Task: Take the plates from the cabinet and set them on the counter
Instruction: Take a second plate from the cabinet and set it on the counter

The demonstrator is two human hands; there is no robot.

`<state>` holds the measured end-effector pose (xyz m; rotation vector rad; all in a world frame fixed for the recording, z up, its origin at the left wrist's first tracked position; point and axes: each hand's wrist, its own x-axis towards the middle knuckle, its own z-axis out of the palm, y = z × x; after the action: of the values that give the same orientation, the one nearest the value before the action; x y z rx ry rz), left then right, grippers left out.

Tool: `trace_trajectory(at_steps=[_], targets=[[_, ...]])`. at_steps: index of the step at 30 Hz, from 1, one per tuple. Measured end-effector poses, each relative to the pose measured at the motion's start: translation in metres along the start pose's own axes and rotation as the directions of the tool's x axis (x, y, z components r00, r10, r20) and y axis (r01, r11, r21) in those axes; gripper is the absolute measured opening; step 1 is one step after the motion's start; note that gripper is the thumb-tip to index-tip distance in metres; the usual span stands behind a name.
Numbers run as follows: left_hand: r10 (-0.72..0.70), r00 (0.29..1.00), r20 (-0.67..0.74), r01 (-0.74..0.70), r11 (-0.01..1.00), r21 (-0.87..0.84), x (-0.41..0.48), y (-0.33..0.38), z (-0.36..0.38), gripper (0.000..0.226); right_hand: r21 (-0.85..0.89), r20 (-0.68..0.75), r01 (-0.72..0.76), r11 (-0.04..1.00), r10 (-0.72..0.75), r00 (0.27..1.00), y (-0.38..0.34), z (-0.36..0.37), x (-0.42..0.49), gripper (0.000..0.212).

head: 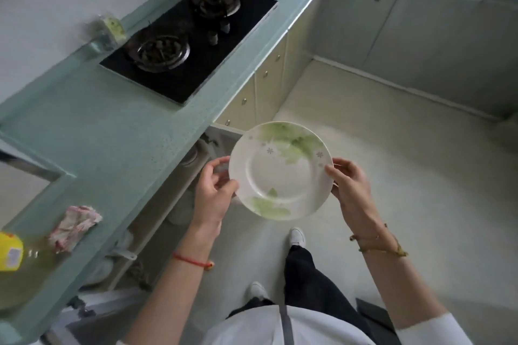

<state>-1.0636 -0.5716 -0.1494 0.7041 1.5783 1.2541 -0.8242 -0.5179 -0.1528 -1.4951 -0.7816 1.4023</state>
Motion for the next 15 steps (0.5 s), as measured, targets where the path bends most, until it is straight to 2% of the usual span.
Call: trace_trajectory(at_steps=[8,12,15], targets=[[0.017,0.976,0.215,-0.026,0.999,0.038,0.052,0.033,0.122,0.049,0.141,-0.177,0.053,0.989,-0.027,0.984,-0.044,-0.086,0.050,0.020],[0.001,0.959,0.285,-0.013,0.999,0.042,0.080,0.051,0.190,0.050,0.139,-0.200,0.084,0.987,-0.055,0.978,-0.074,-0.129,0.094,0.018],[0.000,0.958,0.287,-0.011,0.999,0.037,0.101,0.064,0.240,0.050,0.125,-0.209,0.091,0.988,-0.064,0.976,-0.098,-0.157,0.129,0.016]])
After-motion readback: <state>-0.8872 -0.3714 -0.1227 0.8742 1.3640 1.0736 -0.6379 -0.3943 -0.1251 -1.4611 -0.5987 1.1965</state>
